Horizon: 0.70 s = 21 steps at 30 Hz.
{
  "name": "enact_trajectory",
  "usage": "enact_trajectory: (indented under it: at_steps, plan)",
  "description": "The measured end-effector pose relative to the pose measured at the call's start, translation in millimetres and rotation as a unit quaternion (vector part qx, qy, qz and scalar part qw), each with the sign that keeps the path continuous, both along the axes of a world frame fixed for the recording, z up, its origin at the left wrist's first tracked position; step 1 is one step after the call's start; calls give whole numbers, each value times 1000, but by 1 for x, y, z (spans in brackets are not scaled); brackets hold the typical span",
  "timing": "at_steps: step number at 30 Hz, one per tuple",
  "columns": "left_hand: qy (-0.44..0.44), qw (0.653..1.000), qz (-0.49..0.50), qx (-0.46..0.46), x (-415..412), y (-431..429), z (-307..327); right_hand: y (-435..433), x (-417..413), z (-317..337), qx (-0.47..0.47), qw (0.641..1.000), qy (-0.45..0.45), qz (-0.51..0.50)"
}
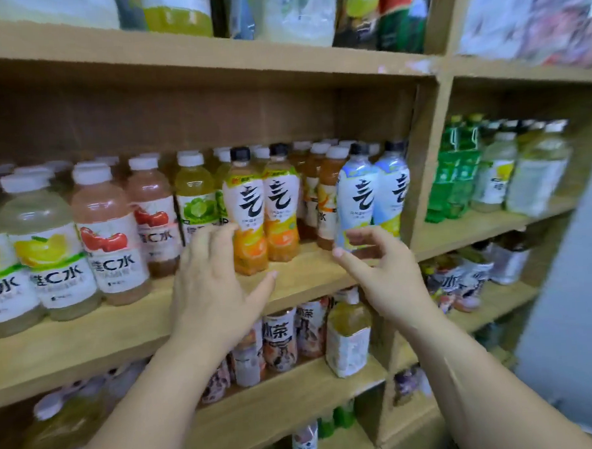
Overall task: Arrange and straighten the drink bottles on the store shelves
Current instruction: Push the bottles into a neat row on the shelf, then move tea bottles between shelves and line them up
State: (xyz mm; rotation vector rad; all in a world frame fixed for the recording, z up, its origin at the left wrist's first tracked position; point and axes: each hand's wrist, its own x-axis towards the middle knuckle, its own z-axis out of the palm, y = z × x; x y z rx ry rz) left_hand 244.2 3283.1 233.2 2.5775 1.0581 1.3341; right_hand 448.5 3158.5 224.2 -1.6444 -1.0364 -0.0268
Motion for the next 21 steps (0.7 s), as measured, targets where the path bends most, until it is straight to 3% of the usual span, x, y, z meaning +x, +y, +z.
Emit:
enact_trajectory:
  at_steps: [12,21]
  plan:
    - [50,992,-108,37,254,-148,-1,-204,236,-9,-9,993,-12,-116]
    - [169,979,-111,19,393,-177,10,-225,359,0,-69,990,-34,-118]
